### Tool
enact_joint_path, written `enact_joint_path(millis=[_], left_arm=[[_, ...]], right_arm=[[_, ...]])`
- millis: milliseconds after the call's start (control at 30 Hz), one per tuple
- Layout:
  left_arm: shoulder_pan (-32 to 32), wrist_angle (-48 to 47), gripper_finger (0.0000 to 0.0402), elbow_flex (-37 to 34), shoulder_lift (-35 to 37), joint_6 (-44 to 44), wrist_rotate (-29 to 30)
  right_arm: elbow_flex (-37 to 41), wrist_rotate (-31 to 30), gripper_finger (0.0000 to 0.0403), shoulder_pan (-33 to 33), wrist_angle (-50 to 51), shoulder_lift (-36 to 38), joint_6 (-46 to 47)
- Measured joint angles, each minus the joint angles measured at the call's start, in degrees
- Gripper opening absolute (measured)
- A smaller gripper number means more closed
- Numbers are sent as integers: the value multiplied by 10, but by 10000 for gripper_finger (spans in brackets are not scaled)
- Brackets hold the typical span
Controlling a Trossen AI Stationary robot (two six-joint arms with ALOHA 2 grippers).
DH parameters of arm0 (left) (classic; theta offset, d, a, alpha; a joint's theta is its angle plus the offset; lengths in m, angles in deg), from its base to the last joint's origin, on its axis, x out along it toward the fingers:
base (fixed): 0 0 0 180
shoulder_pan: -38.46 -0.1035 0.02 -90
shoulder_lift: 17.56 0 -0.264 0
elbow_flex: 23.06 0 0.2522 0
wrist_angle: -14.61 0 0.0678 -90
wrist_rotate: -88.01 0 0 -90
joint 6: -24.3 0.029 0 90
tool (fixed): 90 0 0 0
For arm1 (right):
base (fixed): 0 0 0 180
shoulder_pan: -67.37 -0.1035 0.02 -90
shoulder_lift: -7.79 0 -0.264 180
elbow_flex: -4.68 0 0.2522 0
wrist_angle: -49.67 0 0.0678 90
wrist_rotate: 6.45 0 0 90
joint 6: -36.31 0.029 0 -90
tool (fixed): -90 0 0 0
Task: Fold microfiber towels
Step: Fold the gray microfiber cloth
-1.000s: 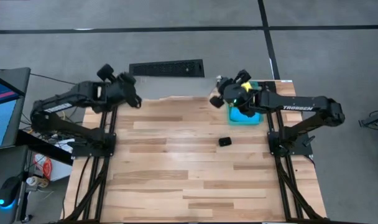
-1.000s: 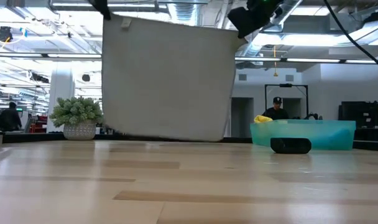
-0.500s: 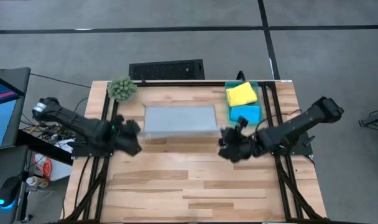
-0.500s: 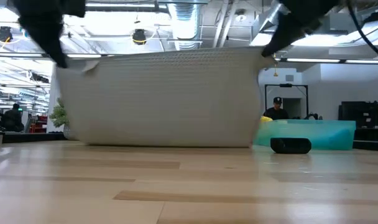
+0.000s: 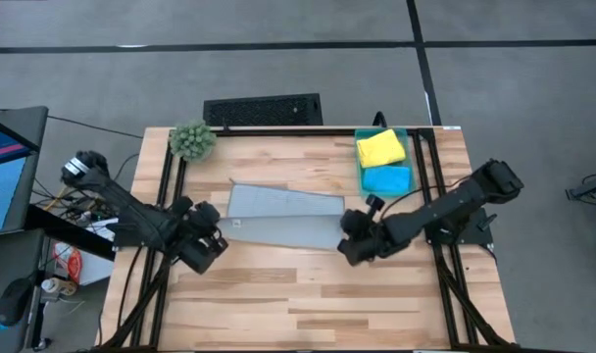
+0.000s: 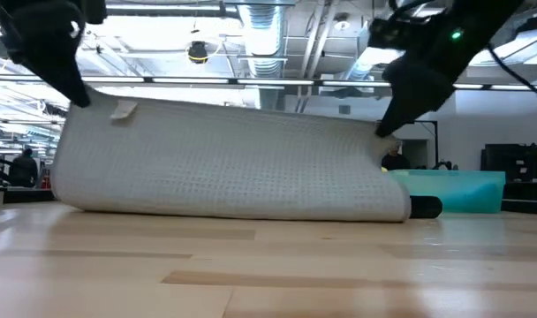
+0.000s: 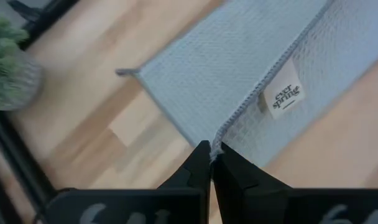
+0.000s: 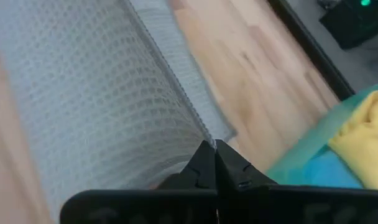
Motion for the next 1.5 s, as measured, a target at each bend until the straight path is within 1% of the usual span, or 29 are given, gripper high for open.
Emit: enact_joint_path(millis=[200, 400, 533, 633, 767, 933, 1100, 1233, 1333, 1500], left_arm=[[-61, 6, 0, 0, -41, 71, 3], [-106, 22, 0, 0, -81, 132, 14], [-116, 23, 0, 0, -102, 144, 9], [-120, 28, 0, 0, -116, 162, 9], [-130, 33, 0, 0, -123, 175, 24], [-148, 48, 0, 0, -122, 199, 43], [-160, 75, 0, 0, -122, 220, 48], [-166, 83, 2, 0, -122, 221, 59], [-171, 84, 17, 0, -122, 226, 60], [-177, 84, 68, 0, -122, 230, 60]], right_arm=[[0, 16, 7, 52, -4, 7, -32], [0, 44, 7, 78, -11, -4, -55], [0, 63, 9, 92, -18, -23, -72], [0, 63, 9, 101, -28, -41, -87], [0, 66, 10, 112, -33, -56, -95], [0, 65, 10, 117, -34, -56, -99], [0, 65, 10, 117, -34, -53, -99], [0, 66, 18, 117, -34, -53, -99], [0, 66, 29, 117, -34, -53, -99], [0, 67, 52, 119, -34, -53, -94]])
